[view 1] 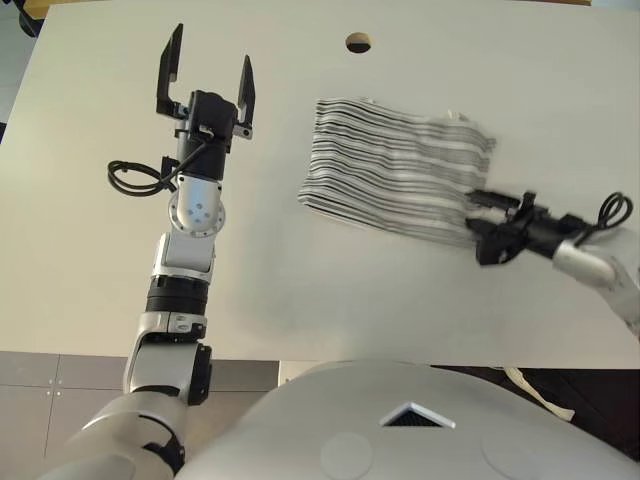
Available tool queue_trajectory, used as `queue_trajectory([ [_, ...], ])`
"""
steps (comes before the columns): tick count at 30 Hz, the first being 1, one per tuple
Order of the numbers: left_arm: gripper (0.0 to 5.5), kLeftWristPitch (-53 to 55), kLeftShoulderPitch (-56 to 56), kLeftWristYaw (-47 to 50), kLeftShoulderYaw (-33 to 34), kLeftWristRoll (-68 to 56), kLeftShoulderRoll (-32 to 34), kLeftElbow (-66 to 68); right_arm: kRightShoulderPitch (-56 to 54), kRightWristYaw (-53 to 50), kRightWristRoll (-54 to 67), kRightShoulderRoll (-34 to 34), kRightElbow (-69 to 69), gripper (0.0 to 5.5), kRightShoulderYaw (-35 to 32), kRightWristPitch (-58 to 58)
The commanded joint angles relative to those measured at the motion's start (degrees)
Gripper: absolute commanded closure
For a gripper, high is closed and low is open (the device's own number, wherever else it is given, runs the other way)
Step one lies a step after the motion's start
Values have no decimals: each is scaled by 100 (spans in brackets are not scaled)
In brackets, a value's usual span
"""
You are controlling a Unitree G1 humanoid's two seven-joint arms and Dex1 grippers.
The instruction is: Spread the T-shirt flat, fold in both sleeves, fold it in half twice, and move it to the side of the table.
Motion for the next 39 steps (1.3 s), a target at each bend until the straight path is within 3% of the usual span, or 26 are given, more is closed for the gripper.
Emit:
queue_trajectory([
  [1, 155, 268, 316, -105, 252, -58, 66, -474, 97, 1150, 84, 63, -1020, 288, 716, -220],
  [5, 155, 249, 328, -303, 316, -200, 55, -461, -796, 1946, -316, 1229, -700, 288, 1870, -525],
  [9, 155, 220, 214, -349, 430, -297, 46, -227, -1741, 1745, -954, 2838, 207, 288, 2668, -575],
  [11, 155, 183, 167, -366, 430, -282, 34, -126, -1790, 1668, -662, 2805, 38, 288, 2402, -516],
  [14, 155, 122, 210, -453, 359, -255, 8, -105, -1571, 1687, 350, 2208, -726, 288, 1486, -331],
  [17, 155, 86, 209, -498, 313, -253, -55, -143, -1652, 1327, 787, 1915, -638, 288, 460, -115],
  [19, 155, 71, 191, -541, 291, -257, -91, -182, -1788, 1195, 937, 1951, -370, 288, 225, -57],
  [22, 155, 69, 230, -690, 232, -322, -125, -364, -2156, 911, 738, 2217, 507, 288, 243, -22],
  [27, 155, 133, 278, -823, 200, -367, -182, -546, -2562, 127, -364, 2610, 2899, 288, 958, -216],
  [30, 155, 149, 297, -864, 204, -362, -185, -611, -2657, -284, -615, 2697, 3612, 288, 1119, -321],
  [39, 155, -65, 444, -1073, 198, -156, 118, -489, -1881, -616, -223, 2050, 2614, 288, 454, -145],
])
